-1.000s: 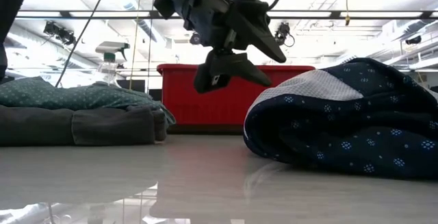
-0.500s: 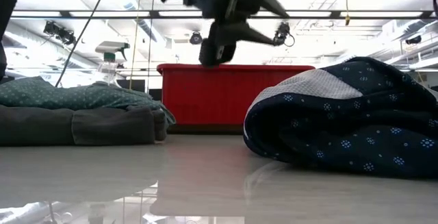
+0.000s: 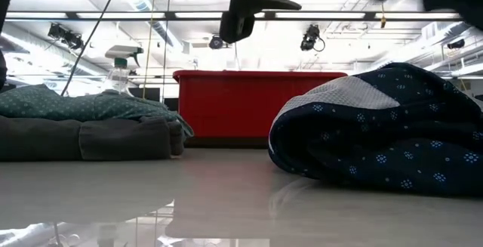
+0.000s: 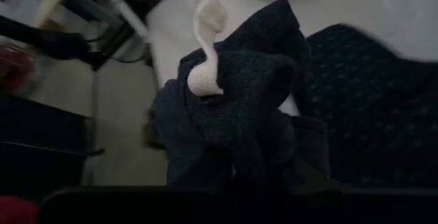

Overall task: Fold Laundry from Bin
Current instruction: Stack the dark blue short on top of the blue shirt on the table

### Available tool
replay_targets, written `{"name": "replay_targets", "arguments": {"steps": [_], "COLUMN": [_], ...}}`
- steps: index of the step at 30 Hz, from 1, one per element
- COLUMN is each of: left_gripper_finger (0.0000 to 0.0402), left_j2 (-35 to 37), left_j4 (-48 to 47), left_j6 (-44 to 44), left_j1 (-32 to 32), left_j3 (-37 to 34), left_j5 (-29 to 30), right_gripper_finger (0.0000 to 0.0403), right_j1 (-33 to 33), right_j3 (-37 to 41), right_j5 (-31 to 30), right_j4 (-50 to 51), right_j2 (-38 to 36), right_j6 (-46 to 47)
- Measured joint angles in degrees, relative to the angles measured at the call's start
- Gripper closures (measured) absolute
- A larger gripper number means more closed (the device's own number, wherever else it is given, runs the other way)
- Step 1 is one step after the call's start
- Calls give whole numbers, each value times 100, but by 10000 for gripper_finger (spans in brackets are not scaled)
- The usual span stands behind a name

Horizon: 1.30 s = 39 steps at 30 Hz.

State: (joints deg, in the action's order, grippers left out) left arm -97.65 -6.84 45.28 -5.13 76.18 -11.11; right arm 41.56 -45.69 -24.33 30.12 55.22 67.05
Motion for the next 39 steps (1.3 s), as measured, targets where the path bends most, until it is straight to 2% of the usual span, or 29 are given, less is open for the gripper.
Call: {"name": "replay_targets", "arguments": {"steps": [3, 7, 12, 14, 16, 21, 24, 26, 29, 33, 36, 39], "left_gripper_finger": [240, 240, 240, 240, 240, 240, 240, 240, 240, 240, 240, 240], "left_j2": [0, 0, 53, 63, 62, 44, 9, -16, -59, -13, 126, 390], "left_j4": [-10, -21, 43, 181, 334, 757, 710, 707, 498, 455, 226, -58], "left_j6": [23, 41, 51, 61, 60, -22, -191, -261, -330, -403, -507, -652], "left_j1": [18, 16, 16, 16, 16, -24, -63, -89, -108, -97, -44, 55], "left_j3": [0, 0, -2, 0, -2, 2, -4, 2, -2, -2, -2, -3], "left_j5": [2, 0, 0, 0, 0, 295, 446, 448, 442, 444, 444, 454], "right_gripper_finger": [354, 354, 354, 354, 354, 354, 351, 315, 234, 147, 116, 110], "right_j1": [-821, -1605, -1919, -1926, -1926, -2116, -2211, -2240, -2222, -2217, -2140, -1975], "right_j3": [1, 89, 314, 342, 336, 356, 354, 354, 242, -23, -287, -458], "right_j5": [485, 833, 1524, 1577, 1577, 1484, 1335, 1535, 1797, 1633, 1354, 1068], "right_j4": [-9, -647, -1521, -1708, -1584, -163, 23, -75, 8, 942, 1470, 1263], "right_j2": [260, 742, 1322, 1438, 1584, 2209, 2449, 2395, 2062, 1410, 964, 733], "right_j6": [-342, 157, 1154, 1347, 1347, 1098, 660, 346, 98, 572, 897, 891]}}
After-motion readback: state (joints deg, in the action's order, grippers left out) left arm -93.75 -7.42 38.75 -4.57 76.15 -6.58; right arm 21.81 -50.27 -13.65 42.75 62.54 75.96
